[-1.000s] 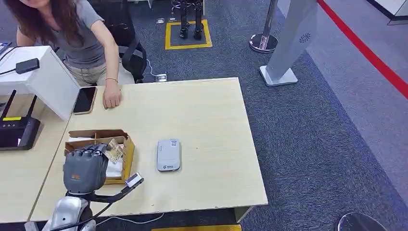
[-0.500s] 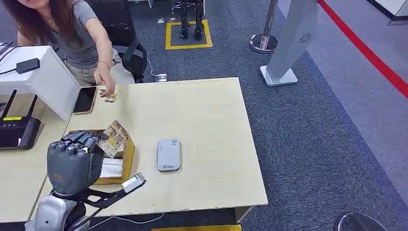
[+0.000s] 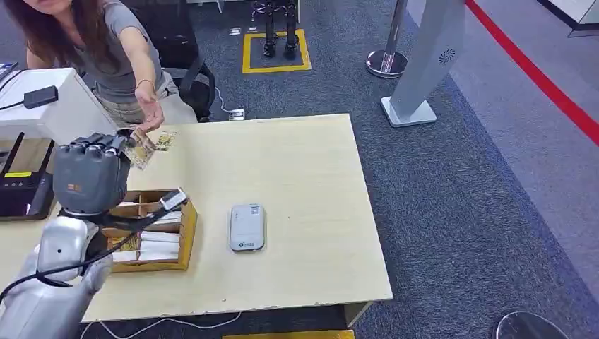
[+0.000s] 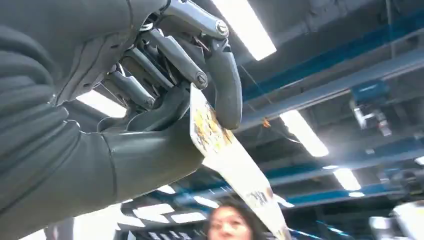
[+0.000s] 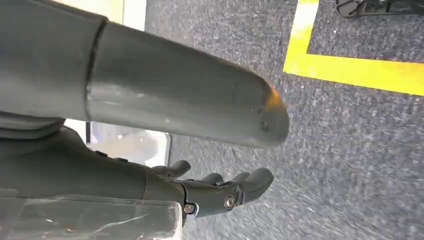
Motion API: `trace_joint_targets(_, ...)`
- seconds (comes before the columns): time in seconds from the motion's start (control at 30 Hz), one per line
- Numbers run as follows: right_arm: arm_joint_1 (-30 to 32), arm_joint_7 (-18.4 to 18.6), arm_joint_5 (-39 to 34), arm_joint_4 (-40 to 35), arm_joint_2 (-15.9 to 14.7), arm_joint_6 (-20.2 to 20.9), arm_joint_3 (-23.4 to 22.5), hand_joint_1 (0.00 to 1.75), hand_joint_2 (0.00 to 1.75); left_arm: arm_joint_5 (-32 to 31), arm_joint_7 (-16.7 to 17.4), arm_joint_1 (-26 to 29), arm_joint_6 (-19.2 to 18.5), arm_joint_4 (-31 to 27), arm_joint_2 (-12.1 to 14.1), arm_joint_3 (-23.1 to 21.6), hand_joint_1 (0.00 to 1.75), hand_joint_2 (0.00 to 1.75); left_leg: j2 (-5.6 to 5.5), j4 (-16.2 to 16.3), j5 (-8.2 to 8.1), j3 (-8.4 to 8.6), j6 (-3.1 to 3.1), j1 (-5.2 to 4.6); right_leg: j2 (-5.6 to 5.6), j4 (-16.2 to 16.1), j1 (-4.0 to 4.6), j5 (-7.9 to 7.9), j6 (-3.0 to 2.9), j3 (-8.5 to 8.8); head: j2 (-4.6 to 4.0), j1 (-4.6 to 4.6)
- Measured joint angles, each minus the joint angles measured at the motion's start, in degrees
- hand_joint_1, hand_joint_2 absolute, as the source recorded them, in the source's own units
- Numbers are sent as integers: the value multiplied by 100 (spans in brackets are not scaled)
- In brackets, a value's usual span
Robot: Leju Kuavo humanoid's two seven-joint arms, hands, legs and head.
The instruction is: Pass the card to the sensor for recognition and then transmit it.
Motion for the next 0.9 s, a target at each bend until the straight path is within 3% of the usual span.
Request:
trace_joint_targets(0.2,-77,109,87,0,0,46,192,0,0,-253,-164,-1016,163,1516,219,135,175,175,-2,0,5,0,-4,1,1,5,2,4,-6,-1,0,-2)
trace_joint_targets(0.47,-83,135,96,0,2,68,328,0,0,-492,-179,-1990,30,2798,288,140,175,175,-1,0,5,-5,-4,0,1,3,1,4,-5,-4,2,0)
trace_joint_targets(0.9,-84,135,90,0,2,48,361,0,0,-511,-177,-2292,83,3408,212,137,175,175,2,0,5,-4,-4,0,4,3,1,4,-5,-7,0,0)
